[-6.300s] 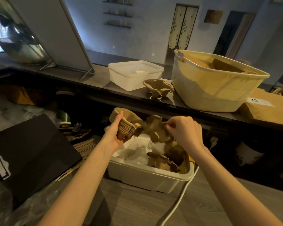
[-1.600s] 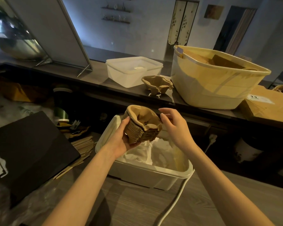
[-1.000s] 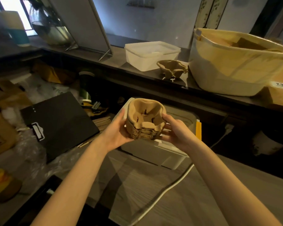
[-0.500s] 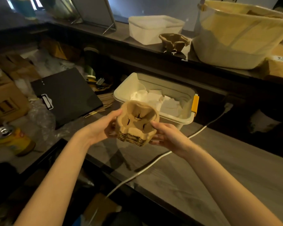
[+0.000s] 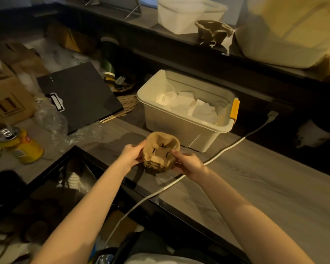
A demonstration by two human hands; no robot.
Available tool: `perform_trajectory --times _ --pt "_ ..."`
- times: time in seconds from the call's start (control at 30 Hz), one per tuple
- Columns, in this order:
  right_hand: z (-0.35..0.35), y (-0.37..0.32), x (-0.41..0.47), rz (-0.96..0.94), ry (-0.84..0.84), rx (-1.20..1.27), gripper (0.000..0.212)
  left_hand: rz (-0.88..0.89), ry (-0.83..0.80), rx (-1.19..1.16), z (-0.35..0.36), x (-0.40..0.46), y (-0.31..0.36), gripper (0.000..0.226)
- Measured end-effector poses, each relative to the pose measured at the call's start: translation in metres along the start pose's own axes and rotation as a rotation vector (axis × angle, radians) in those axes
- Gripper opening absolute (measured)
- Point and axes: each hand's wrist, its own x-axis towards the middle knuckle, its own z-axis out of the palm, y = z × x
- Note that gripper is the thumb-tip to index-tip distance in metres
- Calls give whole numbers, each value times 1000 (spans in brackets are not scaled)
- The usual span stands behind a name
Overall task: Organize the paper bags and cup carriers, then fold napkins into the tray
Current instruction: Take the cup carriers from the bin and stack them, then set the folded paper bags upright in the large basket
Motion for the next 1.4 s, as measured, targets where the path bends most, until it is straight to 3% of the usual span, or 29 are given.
perform_trajectory --times 0.13,0.23,0.3,0.4,0.57,0.67,0.83,0.97,1.1,1.3,1.4 --pt "1 1 8 -8 18 -35 36 4 11 10 -1 5 -3 65" --pt "-3 -9 5 12 28 -262 31 56 48 246 -1 3 2 66" --pt "-7 -25 -5 14 -1 -432 33 137 145 490 -4 0 12 55" --pt "-11 -60 -32 -44 -68 -657 48 284 209 607 -3 -10 42 26" --pt "-16 -119 -68 -213 -177 -793 36 442 -34 480 25 -39 103 14" --pt "-23 -142 -62 -353 -91 -702 31 549 -183 482 43 -43 127 16" --pt "-35 -170 -30 -393 40 -681 28 694 -238 608 73 -24 158 19" --pt "-58 -177 12 -394 212 -1043 36 653 -271 711 90 21 174 20" --pt "-69 -180 46 -272 378 -1278 45 582 -318 904 105 66 181 27" --pt "-69 -190 85 41 272 -1447 88 466 -212 1476 120 108 191 80" --pt "-67 -182 96 117 244 -1365 97 311 -251 1501 117 121 193 91"
